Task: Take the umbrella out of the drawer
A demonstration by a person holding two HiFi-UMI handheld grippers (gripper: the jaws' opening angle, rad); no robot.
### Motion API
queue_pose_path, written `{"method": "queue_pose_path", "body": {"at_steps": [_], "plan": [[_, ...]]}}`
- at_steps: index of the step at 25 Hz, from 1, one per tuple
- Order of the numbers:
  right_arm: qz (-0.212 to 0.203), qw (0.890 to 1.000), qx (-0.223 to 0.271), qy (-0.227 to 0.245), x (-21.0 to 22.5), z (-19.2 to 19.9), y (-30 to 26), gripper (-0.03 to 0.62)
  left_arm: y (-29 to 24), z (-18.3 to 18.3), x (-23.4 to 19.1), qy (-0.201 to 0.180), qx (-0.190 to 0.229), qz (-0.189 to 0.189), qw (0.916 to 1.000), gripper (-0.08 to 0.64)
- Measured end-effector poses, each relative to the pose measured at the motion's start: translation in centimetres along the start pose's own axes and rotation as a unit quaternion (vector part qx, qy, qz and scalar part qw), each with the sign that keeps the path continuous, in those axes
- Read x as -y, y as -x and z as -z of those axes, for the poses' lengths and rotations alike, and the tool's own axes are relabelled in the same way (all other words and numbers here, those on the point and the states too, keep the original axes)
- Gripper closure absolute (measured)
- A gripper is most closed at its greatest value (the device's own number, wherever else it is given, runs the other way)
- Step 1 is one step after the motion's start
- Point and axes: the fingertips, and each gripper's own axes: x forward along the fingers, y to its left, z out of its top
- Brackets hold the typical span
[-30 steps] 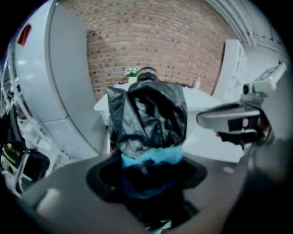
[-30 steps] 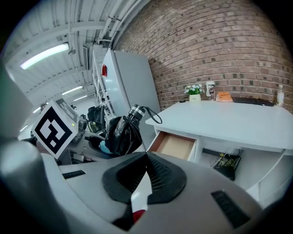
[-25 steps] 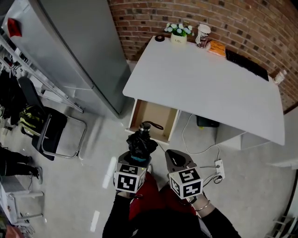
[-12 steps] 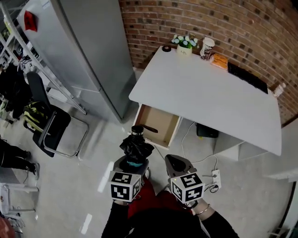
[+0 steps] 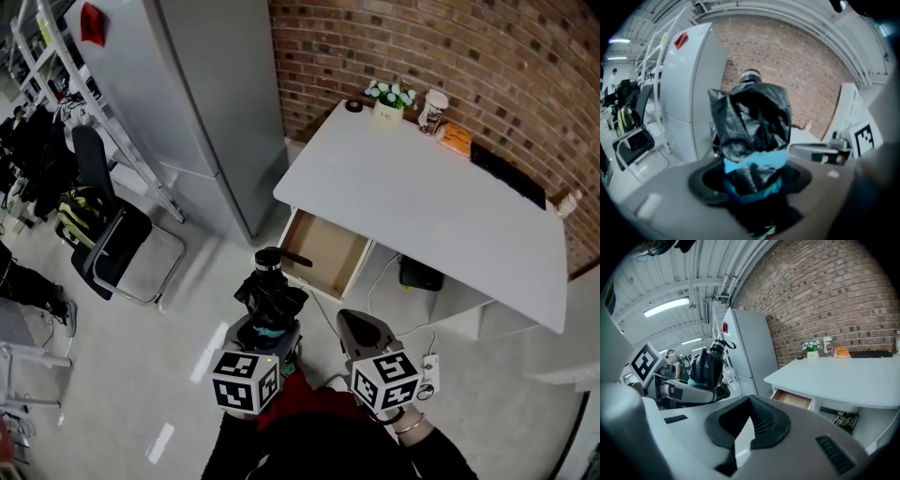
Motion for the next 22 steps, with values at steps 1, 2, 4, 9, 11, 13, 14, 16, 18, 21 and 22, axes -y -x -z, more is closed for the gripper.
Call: {"method": "queue_pose_path", "body": {"at_steps": [1,2,4,9,11,13,14,16,18,21,22], "plan": [[-0.001,1.0,0.001,0.003,0.0,-0.1,0.2,0.595,0.2,-0.2,0.1,0.002,0.005,-0.001,1.0,0.275],[-0.001,1.0,0.002,0.006,0.1,-0.2,0.3,0.595,0.4,-0.3,0.1,0.005,0.009,-0.001,0.9999,0.275],[0.001,1.0,0.004,0.012,0.3,-0.3,0.5,0.595,0.6,-0.7,0.3,0.015,0.019,0.001,0.9997,0.275],[0.003,1.0,0.01,0.018,0.7,-0.4,0.8,0.595,1.1,-1.4,0.4,0.028,0.038,-0.001,0.9989,0.275],[0.001,1.0,0.012,0.022,0.5,-0.5,1.0,0.595,1.4,-1.5,0.4,0.032,0.044,-0.003,0.9985,0.275],[-0.002,1.0,0.015,0.024,0.3,-0.4,1.4,0.595,1.7,-1.3,0.6,0.038,0.048,-0.003,0.9981,0.275],[-0.004,1.0,0.018,0.025,0.4,-0.4,1.6,0.595,1.7,-1.2,0.7,0.04,0.05,-0.003,0.9979,0.275],[-0.008,0.999,0.027,0.028,0.6,-0.4,1.8,0.595,1.6,-1.2,1.1,0.04,0.057,-0.004,0.9976,0.275],[-0.012,0.999,0.033,0.032,0.6,-0.6,2.1,0.594,1.6,-1.3,1.4,0.038,0.062,-0.006,0.9973,0.275],[-0.017,0.999,0.038,0.035,0.3,-1.0,2.5,0.594,2.1,-1.7,1.6,0.037,0.064,-0.007,0.9972,0.275],[-0.018,0.998,0.039,0.035,0.1,-1.2,2.6,0.595,2.3,-1.8,1.6,0.037,0.065,-0.007,0.9972,0.275]]}}
